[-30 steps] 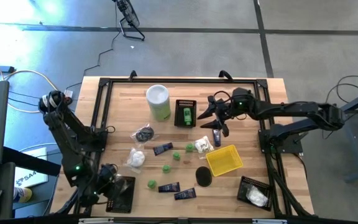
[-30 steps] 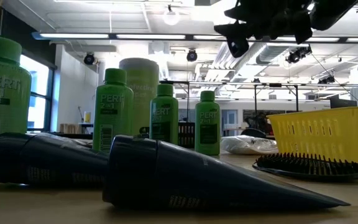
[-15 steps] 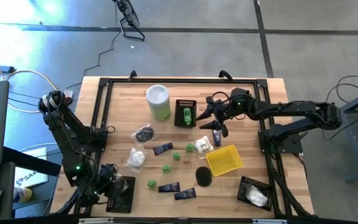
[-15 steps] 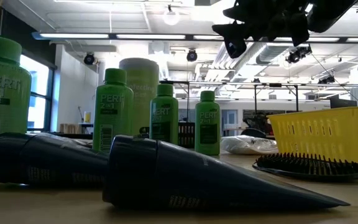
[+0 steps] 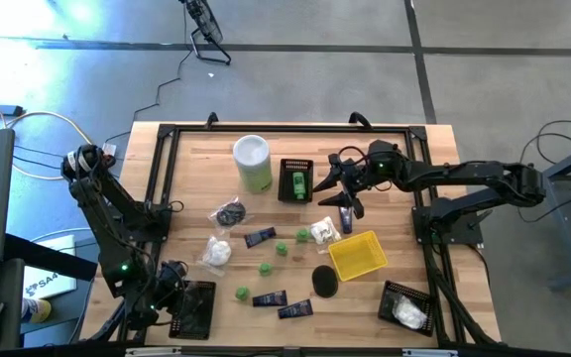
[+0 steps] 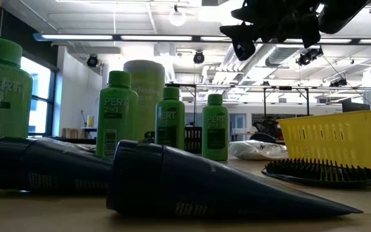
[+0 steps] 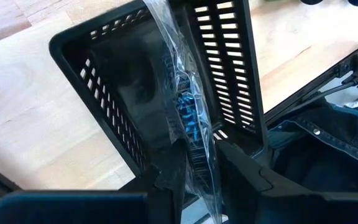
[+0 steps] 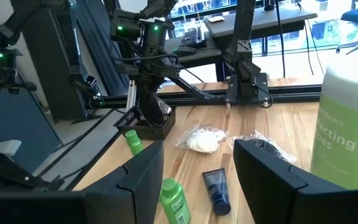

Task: Pick & Place Travel size toiletries
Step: Put the black hair brush into the bottom left black bin, then put the green shampoo bottle into the top black bin

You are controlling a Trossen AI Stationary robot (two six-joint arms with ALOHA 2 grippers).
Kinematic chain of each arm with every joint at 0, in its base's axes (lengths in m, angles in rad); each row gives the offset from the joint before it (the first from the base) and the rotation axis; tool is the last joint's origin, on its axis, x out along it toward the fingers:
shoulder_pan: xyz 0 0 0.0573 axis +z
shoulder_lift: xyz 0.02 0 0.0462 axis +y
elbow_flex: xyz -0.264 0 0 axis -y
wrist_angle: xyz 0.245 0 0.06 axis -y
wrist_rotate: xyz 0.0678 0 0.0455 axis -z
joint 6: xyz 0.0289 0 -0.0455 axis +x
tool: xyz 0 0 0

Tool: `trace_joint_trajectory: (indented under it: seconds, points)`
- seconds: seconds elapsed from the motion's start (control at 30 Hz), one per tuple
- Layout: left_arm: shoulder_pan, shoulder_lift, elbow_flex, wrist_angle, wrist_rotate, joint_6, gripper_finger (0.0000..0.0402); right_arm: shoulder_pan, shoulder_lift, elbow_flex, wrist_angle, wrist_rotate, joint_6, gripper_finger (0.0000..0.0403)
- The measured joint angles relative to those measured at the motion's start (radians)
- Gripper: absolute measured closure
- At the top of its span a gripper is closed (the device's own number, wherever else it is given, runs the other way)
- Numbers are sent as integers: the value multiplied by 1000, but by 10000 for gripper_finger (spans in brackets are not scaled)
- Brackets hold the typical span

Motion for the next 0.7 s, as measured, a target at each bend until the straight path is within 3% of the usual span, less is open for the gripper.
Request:
trace_joint_trajectory:
  seconds: [0.7]
  points:
    - [0, 0, 0, 114, 52, 13, 318, 0, 0, 0, -1, -1, 0, 216]
